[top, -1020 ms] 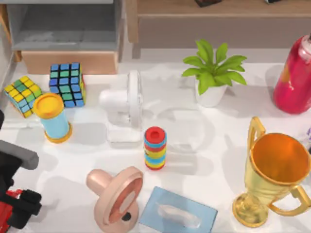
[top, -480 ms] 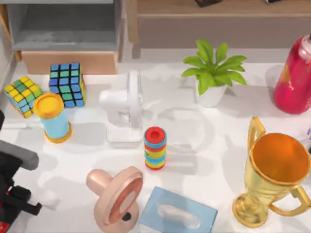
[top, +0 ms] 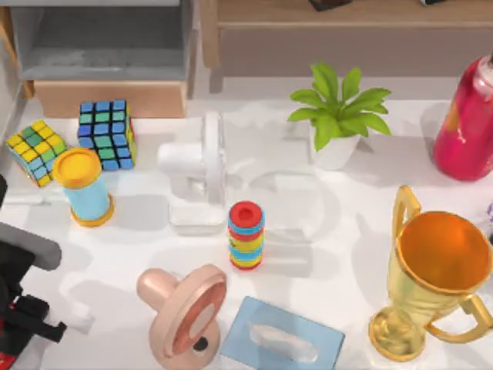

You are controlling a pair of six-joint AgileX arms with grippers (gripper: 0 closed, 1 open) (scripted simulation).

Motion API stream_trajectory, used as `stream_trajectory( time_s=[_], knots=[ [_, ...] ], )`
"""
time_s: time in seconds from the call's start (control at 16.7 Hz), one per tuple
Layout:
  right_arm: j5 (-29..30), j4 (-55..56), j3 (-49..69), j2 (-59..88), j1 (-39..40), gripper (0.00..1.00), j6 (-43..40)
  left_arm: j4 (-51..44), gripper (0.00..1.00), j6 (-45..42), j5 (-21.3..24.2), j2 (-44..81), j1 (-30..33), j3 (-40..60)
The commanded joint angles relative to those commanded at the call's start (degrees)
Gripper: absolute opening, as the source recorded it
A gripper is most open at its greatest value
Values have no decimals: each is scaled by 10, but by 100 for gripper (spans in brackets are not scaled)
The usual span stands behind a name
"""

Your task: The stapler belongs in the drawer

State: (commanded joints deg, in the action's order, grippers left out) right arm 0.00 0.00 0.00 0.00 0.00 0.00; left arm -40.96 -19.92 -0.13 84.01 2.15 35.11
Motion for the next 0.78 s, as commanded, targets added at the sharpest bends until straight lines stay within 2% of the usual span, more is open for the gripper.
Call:
stream_trajectory(
  time_s=[0.42,0.78],
  knots=[
    [0,0,0,0,0,100,0,-83,0,1,0,-41,1,42],
    [0,0,0,0,0,100,0,-87,0,0,-1,-39,1,48]
  ],
)
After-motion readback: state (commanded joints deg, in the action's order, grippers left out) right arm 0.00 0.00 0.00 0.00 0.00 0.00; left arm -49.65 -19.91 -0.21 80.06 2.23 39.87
